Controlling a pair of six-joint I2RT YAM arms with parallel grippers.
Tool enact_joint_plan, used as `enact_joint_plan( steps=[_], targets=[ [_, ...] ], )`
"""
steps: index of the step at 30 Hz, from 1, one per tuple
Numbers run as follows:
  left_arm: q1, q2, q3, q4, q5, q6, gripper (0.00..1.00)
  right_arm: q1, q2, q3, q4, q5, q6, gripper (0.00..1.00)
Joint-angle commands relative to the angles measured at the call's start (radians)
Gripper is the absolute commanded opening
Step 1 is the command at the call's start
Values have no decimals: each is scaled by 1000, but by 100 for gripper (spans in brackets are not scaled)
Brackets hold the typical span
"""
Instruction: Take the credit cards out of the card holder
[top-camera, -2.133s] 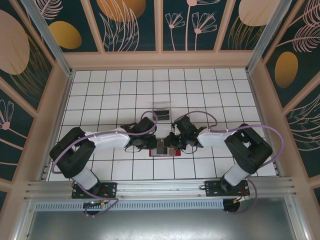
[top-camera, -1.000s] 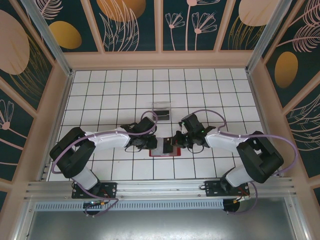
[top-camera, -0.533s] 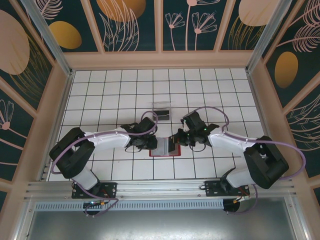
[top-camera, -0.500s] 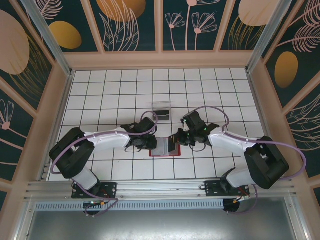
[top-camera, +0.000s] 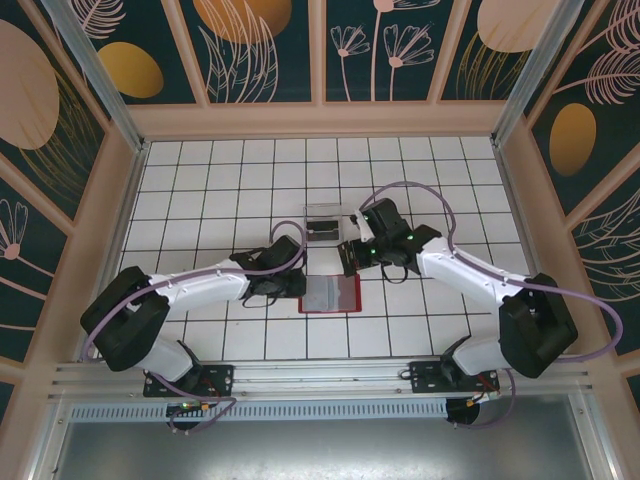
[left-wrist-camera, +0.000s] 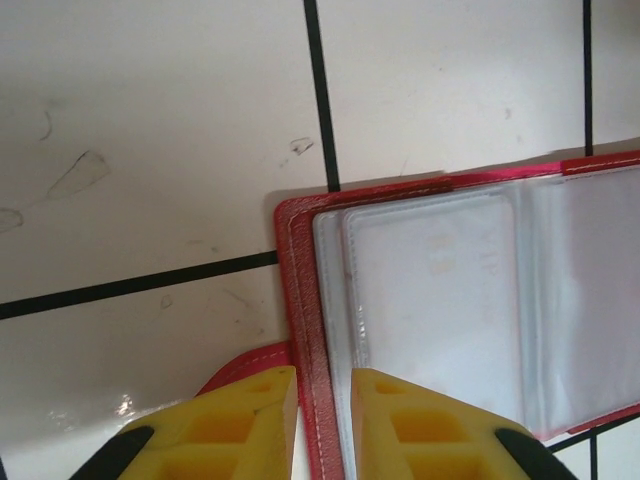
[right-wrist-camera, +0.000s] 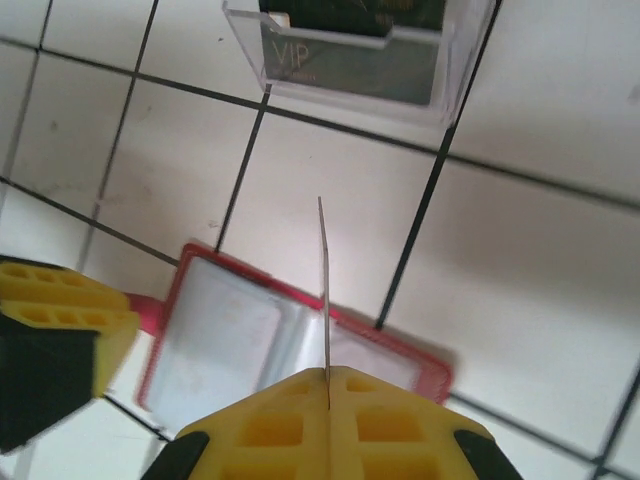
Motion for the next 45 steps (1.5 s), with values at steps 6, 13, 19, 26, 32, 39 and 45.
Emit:
enact_joint_plan(
  steps=[6, 13, 19, 26, 32, 39, 45],
  targets=[
    [-5, -11, -33, 10, -22, -21, 24, 24, 86, 147, -109, 67, -661, 0],
    [-6, -23, -63, 29, -20, -24, 24, 31, 220, 300, -217, 123, -965, 0],
    [-6, -36, -78, 30, -20, -31, 24, 31, 308, 436, -288, 136, -1145, 0],
    [-6, -53, -90, 35, -18, -40, 25, 32, 447, 631, -381, 142, -1256, 0],
    [-5, -66, -101, 42, -12, -52, 25, 35, 560, 803, -449, 105, -1299, 0],
    [-6, -77, -111, 37, -16, -53, 25, 40, 664, 934, -532, 63, -1319, 0],
    [-6, -85, -108, 33, -25, -56, 25, 36, 732, 990, -584, 54, -1325, 0]
  ],
)
